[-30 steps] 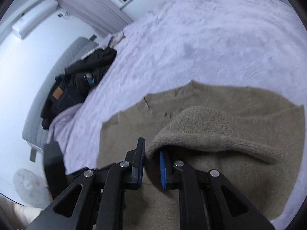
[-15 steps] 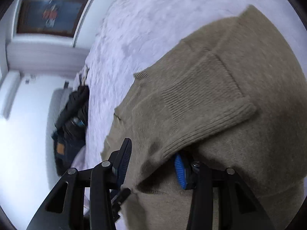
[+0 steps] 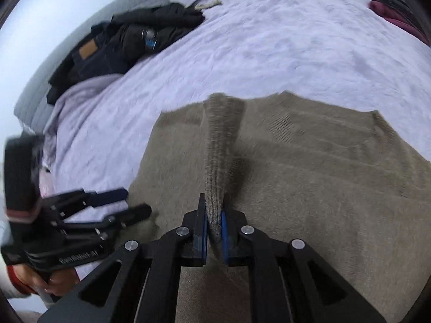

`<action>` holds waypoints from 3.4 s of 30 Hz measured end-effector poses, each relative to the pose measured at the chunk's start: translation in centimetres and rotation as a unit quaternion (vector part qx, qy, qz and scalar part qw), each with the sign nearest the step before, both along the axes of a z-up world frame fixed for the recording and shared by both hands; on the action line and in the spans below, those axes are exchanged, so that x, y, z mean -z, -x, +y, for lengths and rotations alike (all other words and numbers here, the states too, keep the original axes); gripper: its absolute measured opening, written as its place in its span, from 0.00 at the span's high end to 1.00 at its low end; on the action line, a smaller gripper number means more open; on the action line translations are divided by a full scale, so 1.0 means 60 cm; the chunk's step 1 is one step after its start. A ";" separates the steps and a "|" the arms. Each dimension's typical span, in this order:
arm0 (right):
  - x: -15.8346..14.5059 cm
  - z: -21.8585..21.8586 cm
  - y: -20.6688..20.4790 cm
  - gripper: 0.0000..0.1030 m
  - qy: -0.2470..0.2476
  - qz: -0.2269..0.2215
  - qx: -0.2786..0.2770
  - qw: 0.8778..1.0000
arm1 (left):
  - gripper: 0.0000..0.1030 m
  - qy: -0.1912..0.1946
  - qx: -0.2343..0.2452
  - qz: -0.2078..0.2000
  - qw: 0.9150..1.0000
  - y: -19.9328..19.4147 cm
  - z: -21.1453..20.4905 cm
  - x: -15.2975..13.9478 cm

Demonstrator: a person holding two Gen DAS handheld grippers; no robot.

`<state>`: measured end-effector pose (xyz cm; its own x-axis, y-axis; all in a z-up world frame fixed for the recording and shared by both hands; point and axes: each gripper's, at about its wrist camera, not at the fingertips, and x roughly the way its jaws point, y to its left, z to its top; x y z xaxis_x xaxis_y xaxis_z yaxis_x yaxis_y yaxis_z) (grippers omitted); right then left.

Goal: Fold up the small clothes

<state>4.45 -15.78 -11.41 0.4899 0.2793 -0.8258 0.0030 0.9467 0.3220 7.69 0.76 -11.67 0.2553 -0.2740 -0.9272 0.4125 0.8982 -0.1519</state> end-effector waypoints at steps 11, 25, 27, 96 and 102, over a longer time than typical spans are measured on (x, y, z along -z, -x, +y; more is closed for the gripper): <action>0.007 -0.077 0.124 0.59 -0.125 0.030 0.098 0.987 | 0.21 0.126 0.057 0.089 0.986 -0.020 -0.018 0.007; 0.088 -0.276 0.354 0.59 -0.350 0.002 0.408 0.843 | 0.81 0.134 0.033 0.137 0.981 -0.032 -0.087 0.023; 0.100 -0.294 0.364 0.59 -0.380 -0.016 0.441 0.813 | 0.93 0.119 0.023 0.128 0.984 -0.032 -0.088 0.026; -0.006 -0.196 0.343 0.18 -0.135 0.042 0.306 0.941 | 0.10 -0.068 0.090 0.024 0.993 0.023 -0.077 0.047; 0.005 -0.168 0.347 0.00 -0.145 0.057 0.290 0.944 | 0.10 -0.065 0.105 0.032 0.992 0.066 -0.040 0.042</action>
